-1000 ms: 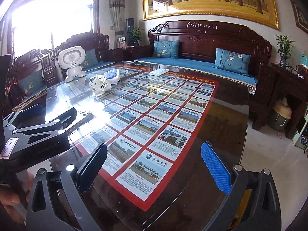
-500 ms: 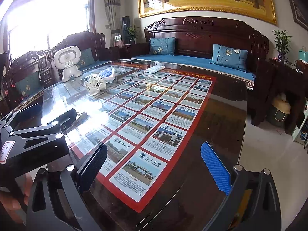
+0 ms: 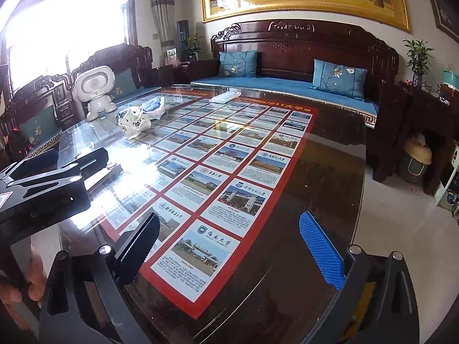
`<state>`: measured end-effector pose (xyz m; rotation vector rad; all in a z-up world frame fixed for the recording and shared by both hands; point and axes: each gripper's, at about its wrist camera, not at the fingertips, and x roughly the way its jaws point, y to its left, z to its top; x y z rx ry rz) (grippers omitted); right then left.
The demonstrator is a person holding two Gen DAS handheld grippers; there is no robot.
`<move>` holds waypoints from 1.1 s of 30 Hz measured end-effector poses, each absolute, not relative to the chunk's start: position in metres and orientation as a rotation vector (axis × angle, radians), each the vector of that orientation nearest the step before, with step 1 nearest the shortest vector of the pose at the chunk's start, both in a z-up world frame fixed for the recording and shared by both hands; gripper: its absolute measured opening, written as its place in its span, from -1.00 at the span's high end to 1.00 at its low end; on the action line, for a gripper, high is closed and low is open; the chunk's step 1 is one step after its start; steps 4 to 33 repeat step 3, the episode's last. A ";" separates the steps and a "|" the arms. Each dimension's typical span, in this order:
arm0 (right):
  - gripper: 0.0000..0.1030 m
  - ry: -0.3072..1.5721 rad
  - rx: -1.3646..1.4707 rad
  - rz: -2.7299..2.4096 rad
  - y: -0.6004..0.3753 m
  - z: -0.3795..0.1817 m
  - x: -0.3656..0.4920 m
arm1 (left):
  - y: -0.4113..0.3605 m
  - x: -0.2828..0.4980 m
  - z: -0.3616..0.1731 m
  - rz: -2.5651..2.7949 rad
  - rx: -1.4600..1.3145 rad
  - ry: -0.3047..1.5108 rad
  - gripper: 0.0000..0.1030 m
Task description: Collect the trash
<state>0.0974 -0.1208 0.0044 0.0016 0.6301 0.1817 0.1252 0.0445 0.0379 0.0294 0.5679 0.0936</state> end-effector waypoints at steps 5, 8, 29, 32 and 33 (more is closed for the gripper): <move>-0.83 0.633 0.000 0.183 -0.122 0.004 0.100 | 0.043 0.130 0.034 0.090 0.031 0.587 -0.92; -0.83 0.633 0.000 0.183 -0.122 0.004 0.100 | 0.043 0.130 0.034 0.090 0.031 0.587 -0.92; -0.83 0.633 0.000 0.183 -0.122 0.004 0.100 | 0.043 0.130 0.034 0.090 0.031 0.587 -0.92; -0.83 0.633 0.000 0.183 -0.122 0.004 0.100 | 0.043 0.130 0.034 0.090 0.031 0.587 -0.92; -0.83 0.633 0.000 0.183 -0.122 0.004 0.100 | 0.043 0.130 0.034 0.090 0.031 0.587 -0.92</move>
